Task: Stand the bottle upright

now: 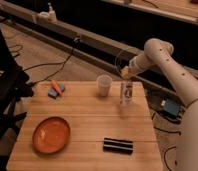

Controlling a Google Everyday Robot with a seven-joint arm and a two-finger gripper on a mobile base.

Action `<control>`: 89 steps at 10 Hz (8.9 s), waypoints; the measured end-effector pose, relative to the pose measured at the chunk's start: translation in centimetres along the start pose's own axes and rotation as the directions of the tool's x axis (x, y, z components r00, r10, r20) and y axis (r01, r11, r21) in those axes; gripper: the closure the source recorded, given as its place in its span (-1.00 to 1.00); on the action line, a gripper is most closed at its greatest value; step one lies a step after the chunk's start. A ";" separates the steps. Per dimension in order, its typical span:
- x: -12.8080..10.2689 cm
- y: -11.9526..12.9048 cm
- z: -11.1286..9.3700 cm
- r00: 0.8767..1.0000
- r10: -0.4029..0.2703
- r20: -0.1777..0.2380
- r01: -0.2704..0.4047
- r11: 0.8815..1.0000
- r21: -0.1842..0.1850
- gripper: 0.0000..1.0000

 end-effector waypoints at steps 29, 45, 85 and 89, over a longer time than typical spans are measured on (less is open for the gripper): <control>-6.7 -7.3 0.9 0.905 -0.050 0.423 -0.037 0.980 0.195 1.00; -6.3 -8.8 2.9 0.850 -0.091 0.519 -0.055 0.964 0.259 1.00; -9.6 -11.0 -0.7 0.638 -0.121 0.760 -0.111 0.963 0.247 0.08; -9.6 -11.0 -0.7 0.638 -0.121 0.760 -0.111 0.963 0.247 0.08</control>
